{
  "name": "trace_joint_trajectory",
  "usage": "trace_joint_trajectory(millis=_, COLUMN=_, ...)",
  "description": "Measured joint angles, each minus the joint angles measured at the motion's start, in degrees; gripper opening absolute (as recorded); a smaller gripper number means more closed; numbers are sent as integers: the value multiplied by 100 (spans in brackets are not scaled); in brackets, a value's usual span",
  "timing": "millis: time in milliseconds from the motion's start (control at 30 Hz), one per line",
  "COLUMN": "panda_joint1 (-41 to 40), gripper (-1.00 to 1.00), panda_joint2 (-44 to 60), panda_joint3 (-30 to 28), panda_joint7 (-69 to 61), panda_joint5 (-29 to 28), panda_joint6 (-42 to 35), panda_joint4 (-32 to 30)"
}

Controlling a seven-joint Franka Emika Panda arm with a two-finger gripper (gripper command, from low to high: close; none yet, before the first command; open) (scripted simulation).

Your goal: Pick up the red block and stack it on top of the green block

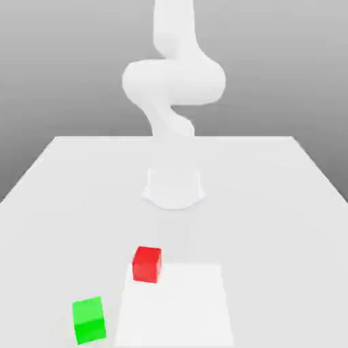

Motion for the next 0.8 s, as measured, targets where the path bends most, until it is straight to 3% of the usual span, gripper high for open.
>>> trace_joint_trajectory(millis=533, panda_joint1=-441, gripper=0, panda_joint2=3027, panda_joint3=-343, panda_joint7=90, panda_joint5=-150, panda_joint6=2325, panda_joint4=-2892)
trace_joint_trajectory(millis=767, panda_joint1=-589, gripper=0, panda_joint2=4974, panda_joint3=-202, panda_joint7=-230, panda_joint5=291, panda_joint6=3884, panda_joint4=-3047)
trace_joint_trajectory(millis=800, panda_joint1=-648, gripper=-100, panda_joint2=5176, panda_joint3=-135, panda_joint7=-256, panda_joint5=324, panda_joint6=4058, panda_joint4=-3021)
